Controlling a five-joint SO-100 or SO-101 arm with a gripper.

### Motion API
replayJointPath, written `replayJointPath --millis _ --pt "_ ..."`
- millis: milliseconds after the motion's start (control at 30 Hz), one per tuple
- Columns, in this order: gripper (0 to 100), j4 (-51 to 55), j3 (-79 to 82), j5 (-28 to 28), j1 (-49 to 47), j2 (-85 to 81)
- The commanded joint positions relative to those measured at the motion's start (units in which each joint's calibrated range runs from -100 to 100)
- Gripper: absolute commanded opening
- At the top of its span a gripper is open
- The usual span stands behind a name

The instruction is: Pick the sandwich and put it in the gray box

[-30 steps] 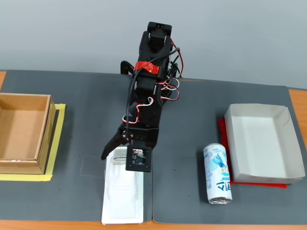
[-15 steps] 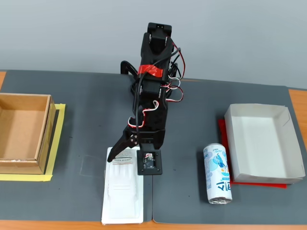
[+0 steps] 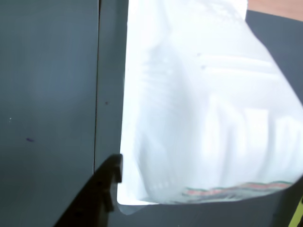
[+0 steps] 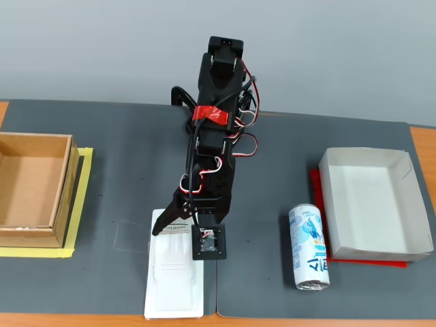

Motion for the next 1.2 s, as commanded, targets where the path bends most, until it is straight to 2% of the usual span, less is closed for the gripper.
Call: replayJointPath --millis 0,267,767,867,1167 --pt "42 -0.5 -1.2 0.2 0.6 0.4" --pt "41 -5.2 -1.2 1.3 2.2 2.9" --pt "41 -5.3 -1.0 1.8 4.1 7.3" --pt "35 -5.3 -0.7 1.8 4.1 7.3" --pt "9 -5.3 -0.3 1.9 4.3 7.3"
